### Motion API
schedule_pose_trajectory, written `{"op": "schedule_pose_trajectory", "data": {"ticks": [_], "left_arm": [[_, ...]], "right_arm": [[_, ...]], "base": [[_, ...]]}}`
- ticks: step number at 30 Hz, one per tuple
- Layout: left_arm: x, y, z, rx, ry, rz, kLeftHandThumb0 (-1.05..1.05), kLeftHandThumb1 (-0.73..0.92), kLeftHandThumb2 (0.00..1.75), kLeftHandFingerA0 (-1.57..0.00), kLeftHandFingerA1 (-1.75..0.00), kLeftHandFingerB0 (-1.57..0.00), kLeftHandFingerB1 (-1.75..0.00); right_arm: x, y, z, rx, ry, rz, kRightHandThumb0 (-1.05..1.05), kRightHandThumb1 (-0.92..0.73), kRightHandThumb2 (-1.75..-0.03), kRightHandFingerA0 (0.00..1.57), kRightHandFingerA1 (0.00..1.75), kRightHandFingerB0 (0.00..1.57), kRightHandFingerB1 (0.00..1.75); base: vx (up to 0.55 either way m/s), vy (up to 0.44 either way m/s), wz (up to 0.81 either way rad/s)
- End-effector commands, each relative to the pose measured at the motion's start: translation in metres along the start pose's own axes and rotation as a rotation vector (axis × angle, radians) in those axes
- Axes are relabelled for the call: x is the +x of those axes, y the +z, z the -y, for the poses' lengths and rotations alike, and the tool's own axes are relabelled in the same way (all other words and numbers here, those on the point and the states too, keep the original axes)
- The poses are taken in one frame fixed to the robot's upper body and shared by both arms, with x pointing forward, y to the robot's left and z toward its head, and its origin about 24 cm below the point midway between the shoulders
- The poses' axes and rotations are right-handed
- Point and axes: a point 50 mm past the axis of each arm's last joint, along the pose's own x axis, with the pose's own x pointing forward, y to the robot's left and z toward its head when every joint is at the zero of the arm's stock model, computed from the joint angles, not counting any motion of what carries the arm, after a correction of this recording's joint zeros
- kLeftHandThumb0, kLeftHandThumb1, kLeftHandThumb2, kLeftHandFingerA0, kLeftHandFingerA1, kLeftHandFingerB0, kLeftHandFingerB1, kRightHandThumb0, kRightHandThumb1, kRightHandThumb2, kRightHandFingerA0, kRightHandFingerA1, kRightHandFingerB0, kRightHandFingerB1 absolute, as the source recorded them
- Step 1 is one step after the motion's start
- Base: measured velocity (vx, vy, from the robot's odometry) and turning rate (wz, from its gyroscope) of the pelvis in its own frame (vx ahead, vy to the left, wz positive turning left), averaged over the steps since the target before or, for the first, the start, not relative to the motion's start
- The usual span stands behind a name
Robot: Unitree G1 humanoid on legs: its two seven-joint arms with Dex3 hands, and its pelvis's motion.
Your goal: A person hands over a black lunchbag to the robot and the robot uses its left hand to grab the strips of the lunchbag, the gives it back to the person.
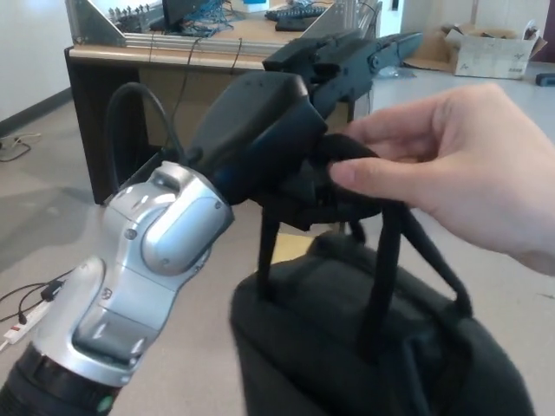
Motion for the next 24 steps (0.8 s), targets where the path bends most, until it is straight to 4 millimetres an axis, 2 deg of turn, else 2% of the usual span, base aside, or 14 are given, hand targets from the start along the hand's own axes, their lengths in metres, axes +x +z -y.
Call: {"op": "schedule_pose_trajectory", "data": {"ticks": [1, 2, 3, 6, 7, 8, 10, 11, 12, 13, 14, 15, 19, 24], "left_arm": [[0.005, 0.0, 0.006, 0.042, 0.009, -0.013, -0.77, 0.63, 0.6, 0.0, -0.25, -0.01, -0.24], [0.011, 0.001, 0.009, 0.042, 0.008, -0.016, -0.77, 0.63, 0.59, -0.02, -0.25, -0.02, -0.24], [0.016, 0.003, 0.012, 0.038, 0.006, -0.019, -0.74, 0.48, 0.89, -0.02, -0.21, -0.05, -0.2], [0.025, 0.007, 0.018, 0.033, 0.031, -0.01, -0.79, 0.51, 0.84, -0.09, -0.28, -0.12, -0.23], [0.029, 0.009, 0.023, 0.027, 0.056, -0.002, -0.73, 0.55, 0.59, -0.14, -0.29, -0.12, -0.26], [0.032, 0.011, 0.026, 0.018, 0.109, 0.01, -0.63, 0.45, 0.78, -0.54, -0.6, -0.4, -0.47], [0.035, 0.014, 0.032, 0.004, 0.187, 0.028, -0.63, 0.45, 0.78, -0.54, -0.6, -0.4, -0.47], [0.037, 0.016, 0.038, -0.045, 0.326, 0.055, -0.3, 0.52, 0.58, -0.74, -1.48, -0.71, -1.32], [0.037, 0.017, 0.039, -0.047, 0.36, 0.058, -0.22, 0.57, 0.55, -0.78, -1.7, -0.71, -1.62], [0.037, 0.017, 0.041, -0.041, 0.39, 0.058, -0.22, 0.57, 0.55, -0.78, -1.7, -0.71, -1.62], [0.036, 0.017, 0.041, -0.048, 0.416, 0.059, -0.13, 0.59, 0.54, -0.81, -1.75, -0.7, -1.72], [0.034, 0.016, 0.041, -0.04, 0.455, 0.064, -0.15, 0.63, 0.56, -0.82, -1.75, -0.62, -1.75], [0.028, 0.012, 0.04, -0.024, 0.534, 0.061, -0.15, 0.6, 0.55, -0.83, -1.75, -0.64, -1.73], [0.02, 0.003, 0.036, -0.027, 0.544, 0.056, -0.11, 0.62, 0.54, -0.76, -1.75, -0.52, -1.75]], "right_arm": [[-0.004, -0.004, 0.004, -0.002, -0.007, -0.002, -0.7, -0.7, -0.62, 0.48, 0.44, 0.4, 0.38], [-0.004, -0.004, 0.004, -0.01, -0.003, -0.003, -0.69, -0.71, -0.63, 0.48, 0.44, 0.39, 0.38], [-0.004, -0.004, 0.003, -0.008, -0.001, -0.002, -0.69, -0.71, -0.62, 0.47, 0.44, 0.39, 0.38], [-0.004, -0.004, 0.002, -0.007, -0.001, -0.004, -0.69, -0.71, -0.62, 0.47, 0.43, 0.39, 0.38], [-0.005, -0.005, 0.001, -0.016, 0.002, -0.004, -0.69, -0.71, -0.63, 0.48, 0.43, 0.39, 0.38], [-0.005, -0.004, 0.0, -0.016, 0.004, -0.002, -0.67, -0.71, -0.62, 0.47, 0.43, 0.4, 0.38], [-0.006, -0.005, -0.001, -0.015, 0.008, -0.001, -0.67, -0.71, -0.62, 0.47, 0.43, 0.4, 0.38], [-0.006, -0.005, 0.0, -0.012, 0.016, -0.005, -0.67, -0.71, -0.63, 0.47, 0.43, 0.4, 0.37], [-0.006, -0.005, 0.0, -0.013, 0.018, -0.005, -0.67, -0.71, -0.63, 0.47, 0.43, 0.4, 0.38], [-0.006, -0.005, 0.0, -0.016, 0.019, -0.003, -0.67, -0.71, -0.63, 0.47, 0.43, 0.4, 0.38], [-0.005, -0.004, 0.001, -0.01, 0.022, 0.0, -0.66, -0.7, -0.62, 0.46, 0.43, 0.4, 0.38], [-0.005, -0.003, 0.001, -0.011, 0.024, 0.002, -0.66, -0.7, -0.62, 0.48, 0.43, 0.41, 0.38], [-0.003, -0.002, 0.003, -0.034, 0.037, 0.005, -0.67, -0.71, -0.63, 0.48, 0.43, 0.4, 0.38], [-0.004, -0.004, 0.002, -0.046, 0.053, -0.004, -0.69, -0.72, -0.63, 0.48, 0.43, 0.41, 0.38]], "base": [[0.0, 0.0, 0.0], [0.0, 0.0, 0.0], [0.0, 0.0, 0.0], [0.0, 0.0, 0.0], [0.0, 0.0, 0.0], [0.0, 0.0, 0.0], [0.0, 0.0, 0.0], [0.0, 0.0, 0.0], [0.0, 0.0, 0.0], [0.0, 0.0, 0.0], [0.0, 0.0, 0.0], [0.0, 0.0, 0.0], [0.0, 0.0, 0.0], [0.0, 0.0, 0.0]]}}
